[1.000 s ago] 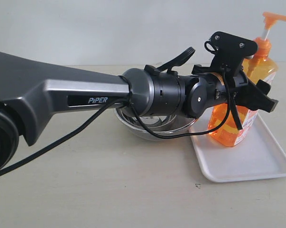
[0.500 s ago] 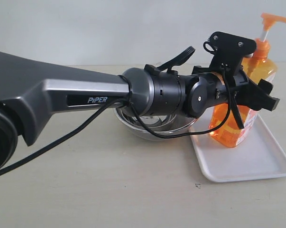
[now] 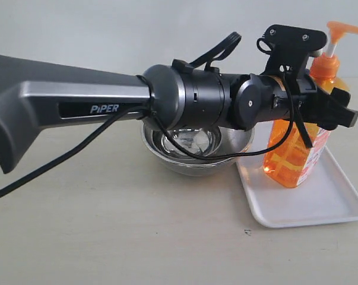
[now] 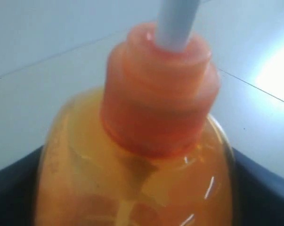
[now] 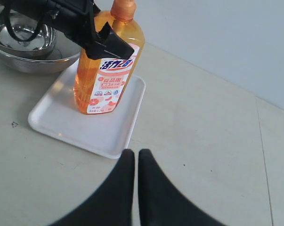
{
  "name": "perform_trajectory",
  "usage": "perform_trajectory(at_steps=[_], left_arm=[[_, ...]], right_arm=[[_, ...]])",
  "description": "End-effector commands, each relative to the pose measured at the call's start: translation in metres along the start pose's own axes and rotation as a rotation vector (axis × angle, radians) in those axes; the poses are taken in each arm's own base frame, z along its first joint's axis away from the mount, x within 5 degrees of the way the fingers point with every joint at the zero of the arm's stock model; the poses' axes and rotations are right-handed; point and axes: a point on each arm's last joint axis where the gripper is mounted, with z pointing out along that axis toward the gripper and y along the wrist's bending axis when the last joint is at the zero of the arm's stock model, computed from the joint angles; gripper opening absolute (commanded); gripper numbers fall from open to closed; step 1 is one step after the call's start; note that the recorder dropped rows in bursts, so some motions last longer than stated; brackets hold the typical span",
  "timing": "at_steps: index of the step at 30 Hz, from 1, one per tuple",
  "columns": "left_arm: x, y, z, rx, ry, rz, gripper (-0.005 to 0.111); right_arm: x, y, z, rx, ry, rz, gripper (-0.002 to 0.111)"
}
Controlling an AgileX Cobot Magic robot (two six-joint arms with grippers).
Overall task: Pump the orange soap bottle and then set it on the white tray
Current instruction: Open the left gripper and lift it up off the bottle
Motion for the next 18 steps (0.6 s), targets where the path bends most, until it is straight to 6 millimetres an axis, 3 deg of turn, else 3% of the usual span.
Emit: perform_trajectory(at_steps=[1,11,18], left_arm=[[-0.024,-0.007,-0.015,0.022,-0.031,-0.008,0.075],[-0.055,-0.011,-0.038,0.033,-0.094,0.011,0.075],[-0.06,-0.017,-0.051,0.074,0.004,0.015,0.075]], right_arm=[[0.0,-0.001,-0.001,0.005,0.001,0.0,0.0],[0.0,-0.001,-0.001,0.005,0.001,0.0,0.0],[0.0,-0.001,-0.001,0.005,0.001,0.0,0.0]])
